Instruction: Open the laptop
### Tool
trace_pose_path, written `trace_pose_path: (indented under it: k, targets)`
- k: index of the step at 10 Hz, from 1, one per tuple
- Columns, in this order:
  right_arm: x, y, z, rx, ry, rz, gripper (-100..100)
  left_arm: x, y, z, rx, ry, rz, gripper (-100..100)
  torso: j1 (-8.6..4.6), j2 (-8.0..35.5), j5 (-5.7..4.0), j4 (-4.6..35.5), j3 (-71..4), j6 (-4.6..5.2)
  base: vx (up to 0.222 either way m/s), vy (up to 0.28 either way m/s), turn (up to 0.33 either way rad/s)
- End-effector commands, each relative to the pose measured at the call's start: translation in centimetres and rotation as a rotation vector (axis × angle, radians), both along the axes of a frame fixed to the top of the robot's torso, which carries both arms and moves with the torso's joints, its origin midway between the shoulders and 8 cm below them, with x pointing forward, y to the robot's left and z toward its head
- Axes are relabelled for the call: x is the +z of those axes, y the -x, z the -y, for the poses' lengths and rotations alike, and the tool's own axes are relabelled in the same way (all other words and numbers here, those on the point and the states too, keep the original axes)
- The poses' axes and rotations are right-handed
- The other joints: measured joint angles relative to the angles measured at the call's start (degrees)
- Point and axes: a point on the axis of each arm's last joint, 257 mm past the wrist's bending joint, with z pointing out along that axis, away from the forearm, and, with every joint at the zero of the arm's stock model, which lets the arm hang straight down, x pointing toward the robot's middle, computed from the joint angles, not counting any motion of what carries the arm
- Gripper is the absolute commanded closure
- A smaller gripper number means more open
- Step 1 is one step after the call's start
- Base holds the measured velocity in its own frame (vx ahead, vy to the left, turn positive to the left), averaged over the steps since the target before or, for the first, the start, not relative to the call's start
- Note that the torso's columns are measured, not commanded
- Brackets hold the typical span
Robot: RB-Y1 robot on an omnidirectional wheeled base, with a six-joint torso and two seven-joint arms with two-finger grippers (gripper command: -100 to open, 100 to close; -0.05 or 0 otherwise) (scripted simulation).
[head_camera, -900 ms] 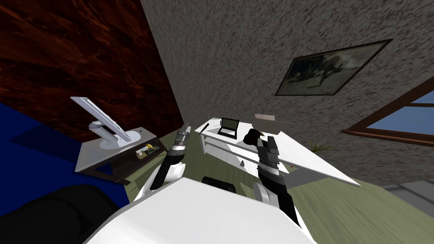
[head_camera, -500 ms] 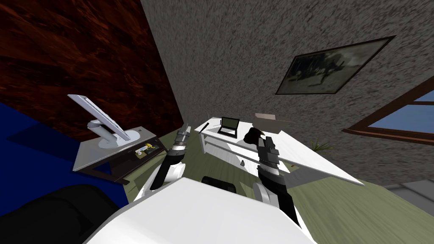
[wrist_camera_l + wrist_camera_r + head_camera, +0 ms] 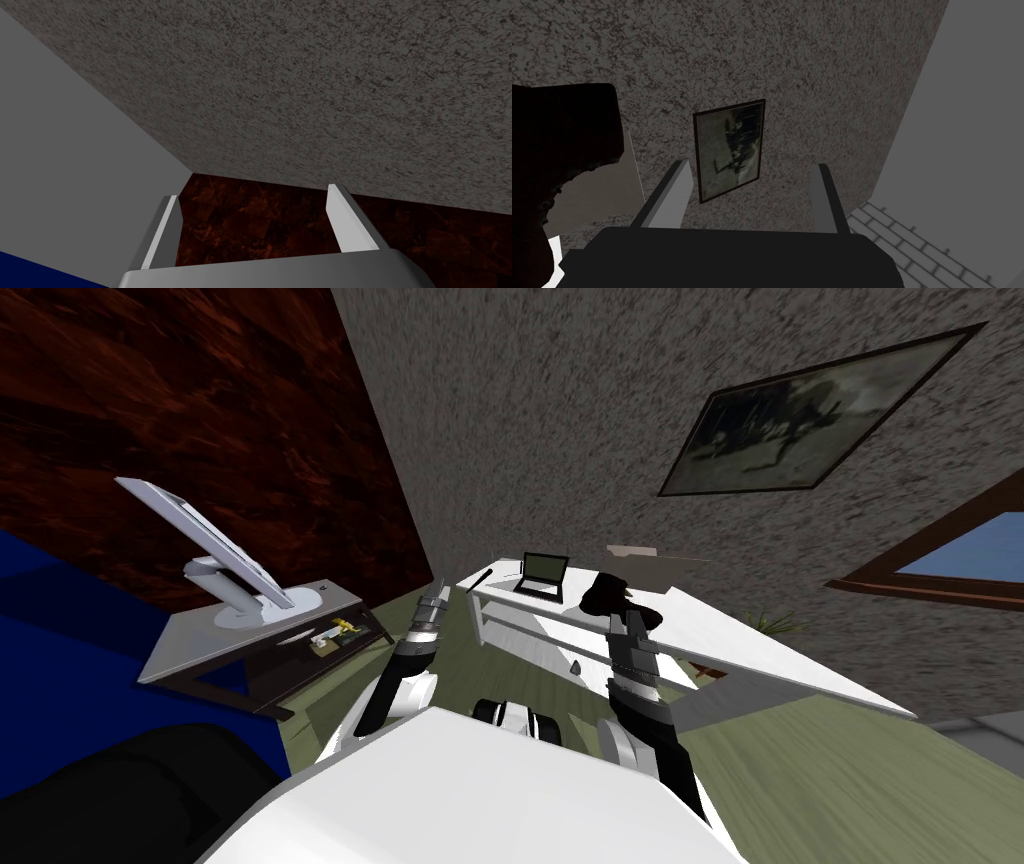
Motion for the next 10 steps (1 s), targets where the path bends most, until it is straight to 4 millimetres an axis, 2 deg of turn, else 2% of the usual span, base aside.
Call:
trace_pose_path:
  k: [1, 3, 9, 10]
  targets:
    - [-0.2, -0.3, -0.3, 0.009, 0.038, -0.011, -100, 0.0, 0.0, 0.0, 0.000, 0.000, 0.000, 0, 0.00, 4.23, 0.00, 4.23, -8.46, 0.00, 0.001, 0.006, 0.034]
    - [-0.7, -0.9, -0.8, 0.018, 0.108, -0.032, -100, 0.0, 0.0, 0.0, 0.000, 0.000, -0.001, 0, 0.02, 6.72, 0.01, 6.69, -13.51, 0.00, -0.012, 0.012, 0.055]
    - [-4.2, -4.4, -1.2, -0.002, 0.419, -0.144, -100, 0.0, 0.0, 0.0, 0.000, 0.000, -0.001, 0, 0.03, 6.87, 0.01, 6.91, -13.85, -0.01, -0.016, 0.038, 0.120]
    - [-4.3, -4.4, -1.2, 0.002, 0.431, -0.144, -100, 0.0, 0.0, 0.0, 0.000, 0.000, -0.001, 0, 0.04, 6.88, 0.01, 6.91, -13.85, 0.00, -0.003, 0.041, 0.057]
